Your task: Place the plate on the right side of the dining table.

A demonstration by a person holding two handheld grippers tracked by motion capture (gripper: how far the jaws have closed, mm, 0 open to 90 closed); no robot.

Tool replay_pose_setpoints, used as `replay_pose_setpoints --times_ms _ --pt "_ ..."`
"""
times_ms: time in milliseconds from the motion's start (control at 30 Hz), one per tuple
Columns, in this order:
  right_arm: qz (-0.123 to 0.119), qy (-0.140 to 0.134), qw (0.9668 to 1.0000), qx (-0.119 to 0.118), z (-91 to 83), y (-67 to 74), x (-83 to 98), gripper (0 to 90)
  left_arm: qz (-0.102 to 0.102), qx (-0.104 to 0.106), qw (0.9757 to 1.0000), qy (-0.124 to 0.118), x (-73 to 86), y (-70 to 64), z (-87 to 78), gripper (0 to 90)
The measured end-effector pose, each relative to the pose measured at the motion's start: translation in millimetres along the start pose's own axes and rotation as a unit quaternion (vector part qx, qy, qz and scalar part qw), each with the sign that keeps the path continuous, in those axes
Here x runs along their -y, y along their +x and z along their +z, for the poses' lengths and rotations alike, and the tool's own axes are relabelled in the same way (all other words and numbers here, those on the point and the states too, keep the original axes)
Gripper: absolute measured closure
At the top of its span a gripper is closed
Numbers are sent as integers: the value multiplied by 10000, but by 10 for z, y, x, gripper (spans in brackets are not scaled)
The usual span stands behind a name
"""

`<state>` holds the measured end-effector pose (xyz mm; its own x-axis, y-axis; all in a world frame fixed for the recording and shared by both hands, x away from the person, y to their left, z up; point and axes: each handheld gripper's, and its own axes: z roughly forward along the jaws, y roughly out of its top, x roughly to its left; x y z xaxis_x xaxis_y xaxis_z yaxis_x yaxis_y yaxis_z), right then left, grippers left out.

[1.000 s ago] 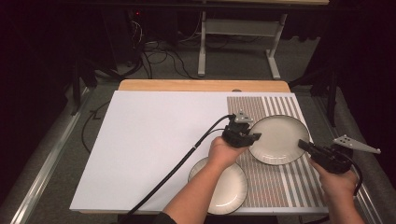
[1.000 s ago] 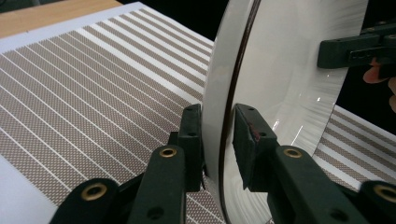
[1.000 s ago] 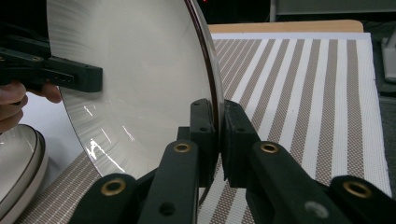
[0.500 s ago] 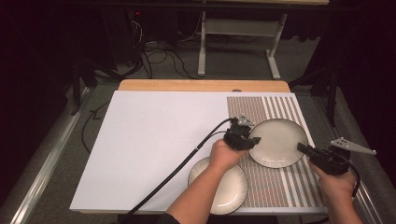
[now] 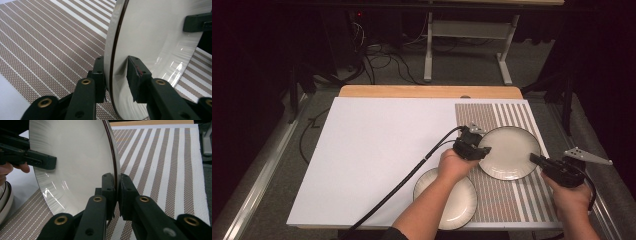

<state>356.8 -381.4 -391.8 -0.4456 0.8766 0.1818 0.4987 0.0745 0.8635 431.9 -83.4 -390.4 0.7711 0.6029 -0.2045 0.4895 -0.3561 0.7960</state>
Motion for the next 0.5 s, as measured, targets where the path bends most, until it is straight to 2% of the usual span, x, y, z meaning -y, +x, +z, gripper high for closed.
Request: replay_pose_setpoints --times_ms 133,200,300,333,400,467,500 --pt "-46 -8 10000 10 5 10 -5 859 65 -36 9999 -90 -6 -7 -28 627" --pt "-43 -5 10000 3 6 7 -7 859 136 -86 9997 -209 -12 -22 -85 603" --pt "-62 2 10000 2 14 4 -12 858 258 -126 9985 -470 -19 -25 -237 522" --pt "-62 2 10000 2 14 4 -12 858 258 -126 9985 -470 -19 -25 -237 518" --pt "-74 12 10000 24 17 10 -19 858 335 -259 9966 -710 -2 8 -407 510" --pt "-69 15 10000 29 17 13 -21 858 303 -318 9962 -750 11 26 -469 491" --pt "-77 23 10000 37 19 13 -24 857 305 -342 9960 -770 23 39 -511 446"
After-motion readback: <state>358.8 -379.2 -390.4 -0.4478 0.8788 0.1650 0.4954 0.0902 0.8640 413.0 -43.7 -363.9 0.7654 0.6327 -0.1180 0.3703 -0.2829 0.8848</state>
